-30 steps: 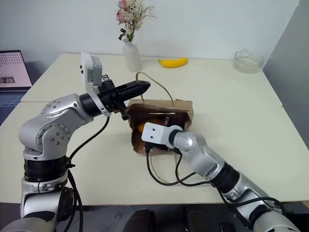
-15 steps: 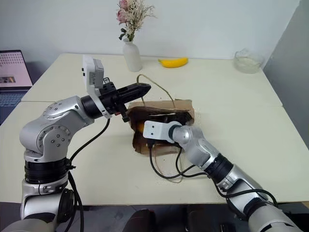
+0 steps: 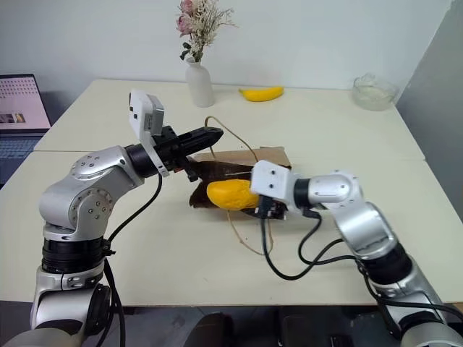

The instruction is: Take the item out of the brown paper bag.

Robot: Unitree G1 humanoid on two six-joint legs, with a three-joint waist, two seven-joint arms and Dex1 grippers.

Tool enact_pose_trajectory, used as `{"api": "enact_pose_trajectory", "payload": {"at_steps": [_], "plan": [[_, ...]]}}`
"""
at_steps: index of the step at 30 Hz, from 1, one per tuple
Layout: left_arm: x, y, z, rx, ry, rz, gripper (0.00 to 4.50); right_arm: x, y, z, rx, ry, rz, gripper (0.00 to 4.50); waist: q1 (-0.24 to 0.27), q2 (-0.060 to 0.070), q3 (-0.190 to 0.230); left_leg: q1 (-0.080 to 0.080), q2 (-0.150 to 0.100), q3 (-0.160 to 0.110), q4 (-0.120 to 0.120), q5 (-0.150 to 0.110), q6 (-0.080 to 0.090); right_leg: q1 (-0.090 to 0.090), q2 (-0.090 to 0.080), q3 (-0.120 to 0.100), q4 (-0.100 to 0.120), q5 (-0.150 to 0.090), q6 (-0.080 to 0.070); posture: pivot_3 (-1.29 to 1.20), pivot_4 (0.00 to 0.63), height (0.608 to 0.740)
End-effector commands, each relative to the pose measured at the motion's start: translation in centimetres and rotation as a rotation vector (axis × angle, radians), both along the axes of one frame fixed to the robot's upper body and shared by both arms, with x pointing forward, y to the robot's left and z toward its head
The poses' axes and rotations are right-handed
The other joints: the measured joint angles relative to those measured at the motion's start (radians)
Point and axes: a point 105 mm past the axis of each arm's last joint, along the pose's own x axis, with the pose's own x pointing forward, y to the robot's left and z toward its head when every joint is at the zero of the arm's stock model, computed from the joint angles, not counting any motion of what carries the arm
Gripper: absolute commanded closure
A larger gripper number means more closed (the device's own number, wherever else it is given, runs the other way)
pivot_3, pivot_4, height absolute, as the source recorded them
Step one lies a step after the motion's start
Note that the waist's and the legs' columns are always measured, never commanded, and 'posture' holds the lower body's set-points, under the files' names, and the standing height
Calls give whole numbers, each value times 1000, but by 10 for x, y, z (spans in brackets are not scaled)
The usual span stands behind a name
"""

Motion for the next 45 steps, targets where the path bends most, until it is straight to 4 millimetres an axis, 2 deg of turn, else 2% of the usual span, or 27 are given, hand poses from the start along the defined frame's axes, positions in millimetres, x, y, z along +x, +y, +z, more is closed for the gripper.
{"api": "enact_pose_trajectory", "payload": {"at_steps": [1,3,5,6,7,10,11,14,19,20,23,27,28,31,32,34,36,40,45], "plan": [[-1,2,9,8,-56,11,4500,-12,-25,42,172,21,-40,1512,0,0,0,0,0,0,0,0,0,0,0,0,0,0,0,0,150,740],[1,3,8,9,-56,20,4500,0,-56,55,226,10,-188,1512,1,0,0,1,0,1,0,0,0,0,0,1,1,0,0,0,150,740],[2,4,7,11,-54,24,4500,17,-96,49,194,-15,-382,1512,2,0,0,1,0,0,0,0,0,1,0,0,0,0,0,0,150,740],[2,5,6,12,-54,25,4500,22,-108,45,172,-23,-442,1512,4,0,0,2,0,0,0,0,0,2,0,0,0,0,0,0,150,740],[2,5,6,13,-54,25,4500,28,-120,39,144,-35,-497,1512,5,0,0,2,-1,0,0,0,0,3,-1,-1,-1,0,0,0,150,740],[4,4,4,16,-54,23,4500,59,-161,0,-49,-89,-703,1512,2,0,0,3,-1,3,0,0,0,3,-1,3,-1,0,0,0,150,740],[5,4,4,16,-55,22,4500,66,-168,-12,-94,-93,-734,1512,-1,0,0,4,-2,4,0,0,0,3,0,4,-1,0,0,0,150,740],[5,2,4,18,-57,18,4500,76,-174,-39,-178,-86,-743,1512,-6,0,0,5,-1,7,-1,0,0,3,0,6,0,0,1,0,150,740],[5,2,3,20,-59,16,4500,77,-182,-63,-252,-43,-731,1512,-4,2,1,5,0,6,-2,0,0,2,2,5,0,0,0,0,150,740],[5,2,2,21,-58,16,4500,74,-185,-65,-260,-33,-731,1162,-4,2,1,5,0,5,-2,0,0,2,1,5,0,0,0,0,150,740],[4,3,1,23,-56,18,4500,62,-190,-63,-265,1,-707,114,-2,2,1,4,-1,6,-2,0,0,2,1,5,-1,0,1,0,150,740],[7,4,5,35,-103,37,4500,32,-207,-32,-253,-10,-711,45,7,2,1,4,-1,5,-1,0,0,3,0,5,-1,0,1,0,150,740],[8,5,6,36,-108,40,4500,24,-202,-24,-214,-1,-692,45,7,2,1,3,-1,5,-1,0,0,2,0,4,-1,0,1,0,150,740],[10,8,5,68,-131,55,4500,-3,-165,-7,-79,25,-559,45,5,2,1,5,0,4,-1,0,0,3,1,4,-1,0,1,0,150,740],[12,9,4,89,-141,62,4500,-10,-146,0,10,37,-508,45,1,2,1,6,0,4,-1,0,0,4,1,4,0,0,1,0,150,740],[15,13,3,136,-158,65,4085,-20,-110,12,159,60,-416,0,-7,1,1,9,1,4,-2,0,0,5,2,4,1,0,1,0,150,740],[15,17,4,170,-166,56,3525,-24,-84,17,238,67,-359,0,-9,2,2,11,1,4,-2,1,-1,5,3,4,3,0,0,0,150,740],[12,32,11,215,-185,72,2324,-17,-63,14,289,89,-342,0,-4,2,2,11,0,4,-1,2,-3,4,2,4,7,0,0,0,150,740],[3,56,15,231,-205,160,694,-7,-61,13,303,90,-347,0,-2,2,2,8,0,5,-2,1,-2,4,1,5,0,0,0,0,150,740]]}}
